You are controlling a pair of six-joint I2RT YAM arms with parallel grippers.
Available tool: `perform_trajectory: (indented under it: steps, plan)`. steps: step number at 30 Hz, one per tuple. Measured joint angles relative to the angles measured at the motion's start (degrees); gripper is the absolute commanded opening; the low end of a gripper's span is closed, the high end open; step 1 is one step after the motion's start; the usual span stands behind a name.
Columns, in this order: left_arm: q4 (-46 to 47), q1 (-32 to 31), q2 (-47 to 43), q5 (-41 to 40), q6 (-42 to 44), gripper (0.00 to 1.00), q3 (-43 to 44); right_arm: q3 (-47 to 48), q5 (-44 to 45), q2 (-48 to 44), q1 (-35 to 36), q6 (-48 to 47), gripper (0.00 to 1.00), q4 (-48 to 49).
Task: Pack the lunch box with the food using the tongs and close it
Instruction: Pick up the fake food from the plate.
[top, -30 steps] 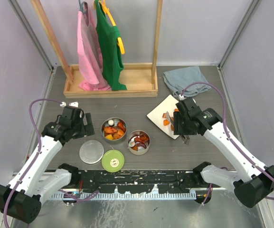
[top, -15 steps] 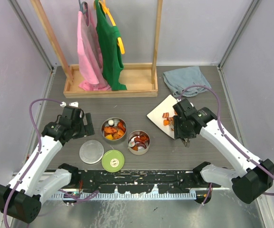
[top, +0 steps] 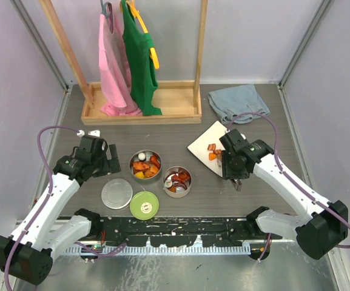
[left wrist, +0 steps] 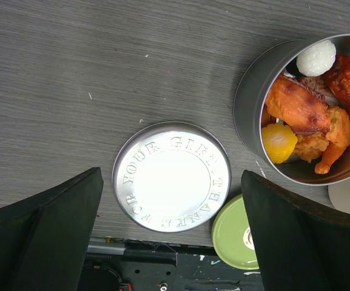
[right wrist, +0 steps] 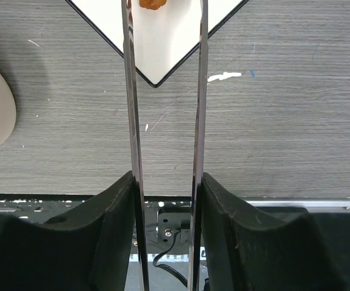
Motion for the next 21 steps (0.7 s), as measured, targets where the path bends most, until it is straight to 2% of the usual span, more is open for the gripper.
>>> perform_trajectory:
  steps: [21]
  plan:
    - [0.00,0.00,-0.02,0.00,0.00,0.98,0.00,-0.52,2.10,-1.22,0.00,0.50,0.33,1.09]
